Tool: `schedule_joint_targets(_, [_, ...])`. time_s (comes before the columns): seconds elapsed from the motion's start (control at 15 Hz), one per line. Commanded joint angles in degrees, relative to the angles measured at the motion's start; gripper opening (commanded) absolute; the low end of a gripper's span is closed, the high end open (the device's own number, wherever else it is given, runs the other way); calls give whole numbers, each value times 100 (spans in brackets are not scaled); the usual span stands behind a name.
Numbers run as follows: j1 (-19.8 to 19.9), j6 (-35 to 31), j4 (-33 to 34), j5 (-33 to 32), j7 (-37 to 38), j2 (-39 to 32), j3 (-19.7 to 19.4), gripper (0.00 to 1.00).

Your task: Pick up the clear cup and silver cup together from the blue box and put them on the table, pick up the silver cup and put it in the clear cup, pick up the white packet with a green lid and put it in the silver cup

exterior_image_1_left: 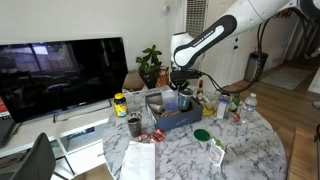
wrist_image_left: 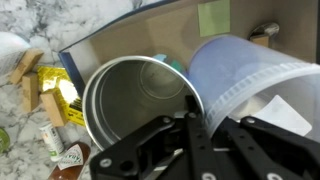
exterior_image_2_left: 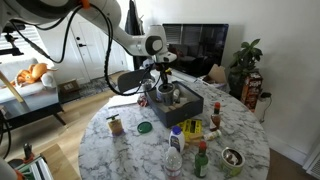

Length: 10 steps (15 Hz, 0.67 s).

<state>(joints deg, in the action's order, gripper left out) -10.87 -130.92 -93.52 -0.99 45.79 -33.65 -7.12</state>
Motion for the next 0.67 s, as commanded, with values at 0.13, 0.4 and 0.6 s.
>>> schedule_joint_targets(0.13, [-90, 808, -594, -337, -39, 1204, 185, 2])
schedule_joint_targets(0.4, [-90, 1503, -975, -115, -611, 1684, 710, 2])
schedule_joint_targets(0.6, [-93, 1611, -742, -205, -543, 1518, 840, 6])
